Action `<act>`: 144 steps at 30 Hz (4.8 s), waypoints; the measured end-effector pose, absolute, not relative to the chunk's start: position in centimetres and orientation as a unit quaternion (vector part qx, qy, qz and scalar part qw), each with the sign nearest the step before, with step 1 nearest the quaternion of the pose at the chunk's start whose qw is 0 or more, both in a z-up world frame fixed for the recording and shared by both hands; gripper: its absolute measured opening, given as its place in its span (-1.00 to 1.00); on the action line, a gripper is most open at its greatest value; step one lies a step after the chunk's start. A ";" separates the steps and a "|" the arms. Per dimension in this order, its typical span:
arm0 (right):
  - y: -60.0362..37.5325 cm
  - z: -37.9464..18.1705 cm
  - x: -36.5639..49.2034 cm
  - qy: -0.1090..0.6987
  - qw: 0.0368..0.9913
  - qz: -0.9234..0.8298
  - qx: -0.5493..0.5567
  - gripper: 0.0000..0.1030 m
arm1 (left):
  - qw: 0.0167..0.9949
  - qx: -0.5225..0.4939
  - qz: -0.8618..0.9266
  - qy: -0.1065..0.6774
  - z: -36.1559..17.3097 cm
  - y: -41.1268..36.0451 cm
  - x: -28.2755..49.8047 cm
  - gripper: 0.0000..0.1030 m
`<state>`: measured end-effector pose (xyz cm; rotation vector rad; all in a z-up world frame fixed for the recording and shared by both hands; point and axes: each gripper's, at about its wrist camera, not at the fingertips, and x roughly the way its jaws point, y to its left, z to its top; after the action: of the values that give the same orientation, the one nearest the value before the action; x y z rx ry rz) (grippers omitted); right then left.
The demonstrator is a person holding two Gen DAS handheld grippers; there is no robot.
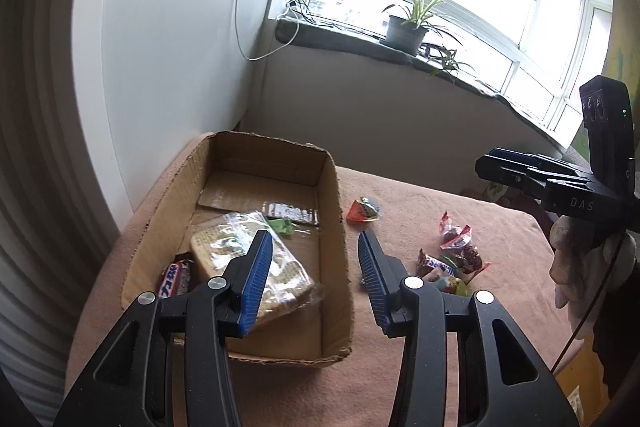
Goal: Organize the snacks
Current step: 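Move both grippers back over the remaining candies, then grasp the red-trimmed clear bag with the right gripper while the left gripper grasps a small green sweet, then carry the red-trimmed bag and green sweet in both grippers over the box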
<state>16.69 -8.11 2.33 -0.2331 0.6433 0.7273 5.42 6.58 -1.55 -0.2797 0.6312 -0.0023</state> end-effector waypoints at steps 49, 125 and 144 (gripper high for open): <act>-14.3 -9.4 18.8 0.404 0.862 0.268 -0.147 0.17 | 0.898 -0.065 -0.072 0.428 -11.3 -7.4 11.7 -0.54; 2.6 0.1 17.5 0.316 0.856 0.387 -0.130 -0.37 | 0.944 -0.107 0.050 0.310 -1.7 10.1 9.3 -0.63; 9.6 -3.7 20.5 0.355 0.834 0.390 -0.164 -0.37 | 0.931 -0.116 0.074 0.337 -3.5 13.3 12.3 -0.63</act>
<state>20.51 9.58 -3.67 -0.3476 0.7522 0.8264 12.30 13.26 -3.51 -0.2382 0.6893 0.1506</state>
